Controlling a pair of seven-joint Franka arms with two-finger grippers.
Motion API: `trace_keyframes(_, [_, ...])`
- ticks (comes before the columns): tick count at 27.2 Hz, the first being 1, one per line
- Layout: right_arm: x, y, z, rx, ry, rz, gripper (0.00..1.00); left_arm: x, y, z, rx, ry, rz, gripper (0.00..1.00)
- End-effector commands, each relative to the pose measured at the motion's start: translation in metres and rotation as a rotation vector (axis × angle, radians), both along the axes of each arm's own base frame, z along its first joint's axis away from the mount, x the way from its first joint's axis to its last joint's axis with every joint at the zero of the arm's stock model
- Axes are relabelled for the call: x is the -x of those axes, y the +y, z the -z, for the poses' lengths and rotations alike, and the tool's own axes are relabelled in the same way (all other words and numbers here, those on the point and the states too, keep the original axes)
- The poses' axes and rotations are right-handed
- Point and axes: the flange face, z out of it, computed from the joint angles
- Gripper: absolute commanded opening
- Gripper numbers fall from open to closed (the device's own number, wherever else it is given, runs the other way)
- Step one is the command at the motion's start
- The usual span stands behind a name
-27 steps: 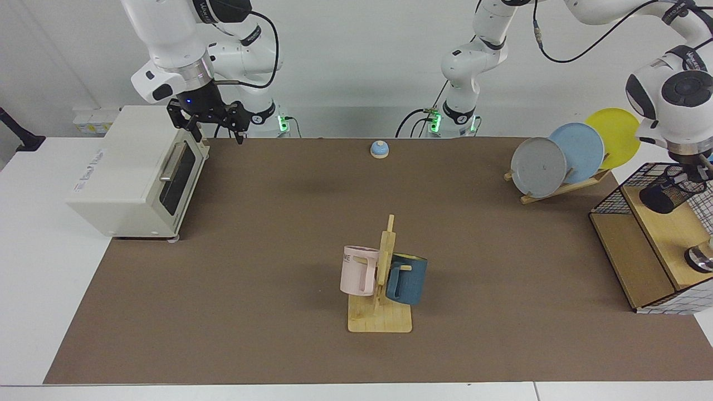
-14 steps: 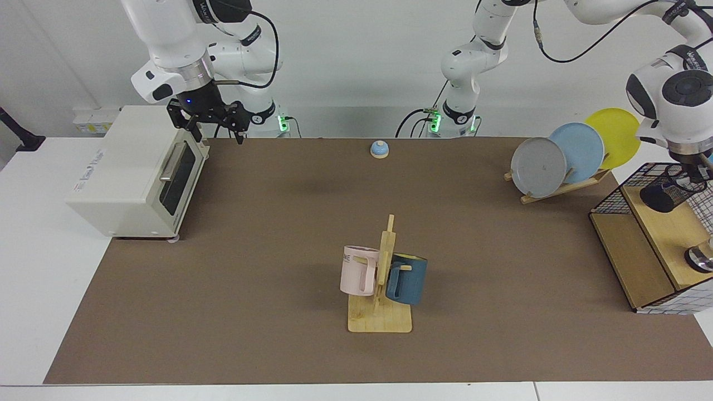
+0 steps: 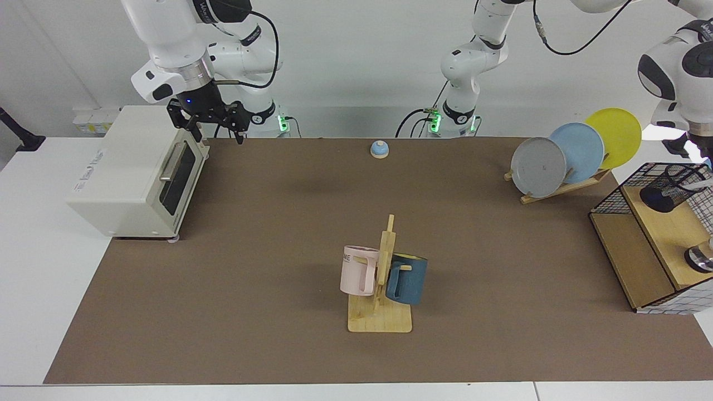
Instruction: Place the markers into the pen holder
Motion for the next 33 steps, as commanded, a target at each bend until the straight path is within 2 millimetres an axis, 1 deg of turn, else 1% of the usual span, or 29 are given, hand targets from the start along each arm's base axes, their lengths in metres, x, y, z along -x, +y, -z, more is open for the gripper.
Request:
trace_keyframes(1, [0.003,0.000,-0.003,-0.017,-0.005,0.021,1.00,-0.005,-0.034,-0.031,0.047,-0.006,-0.020,0.56])
trace_keyframes(2, [0.003,0.000,-0.003,-0.018,-0.005,0.019,1.00,-0.006,-0.043,-0.037,0.056,-0.014,-0.017,0.62])
trace_keyframes(3, [0.003,0.000,-0.003,-0.018,-0.005,0.019,1.00,-0.008,-0.051,-0.043,0.069,-0.023,-0.014,0.64])
trace_keyframes(7, [0.003,0.000,-0.003,-0.017,-0.005,0.021,1.00,-0.006,-0.068,-0.061,0.140,-0.077,-0.013,0.83])
trace_keyframes(8, [0.003,0.000,-0.003,-0.017,-0.005,0.021,1.00,-0.004,-0.069,-0.064,0.166,-0.095,-0.027,0.87])
trace_keyframes(11, [0.003,0.000,-0.003,-0.018,-0.005,0.019,1.00,0.003,-0.070,-0.074,0.224,-0.154,-0.086,0.92])
trace_keyframes(15, [0.003,0.000,-0.003,-0.018,-0.005,0.019,1.00,0.011,-0.082,-0.074,0.292,-0.178,-0.196,0.99])
trace_keyframes(18, [0.003,0.000,-0.003,-0.018,-0.005,0.019,1.00,0.020,-0.100,-0.077,0.355,-0.216,-0.338,0.99])
trace_keyframes(22, [0.003,0.000,-0.003,-0.018,-0.005,0.019,1.00,0.033,-0.131,-0.080,0.422,-0.264,-0.561,1.00])
trace_keyframes(26, [0.003,0.000,-0.003,-0.017,-0.005,0.021,1.00,0.045,-0.160,-0.085,0.493,-0.265,-0.726,1.00])
trace_keyframes(30, [0.003,0.000,-0.003,-0.017,-0.005,0.021,1.00,0.054,-0.189,-0.092,0.542,-0.278,-0.842,1.00])
trace_keyframes(33, [0.003,-0.001,-0.003,-0.016,-0.005,0.019,1.00,0.056,-0.204,-0.095,0.556,-0.296,-0.891,1.00])
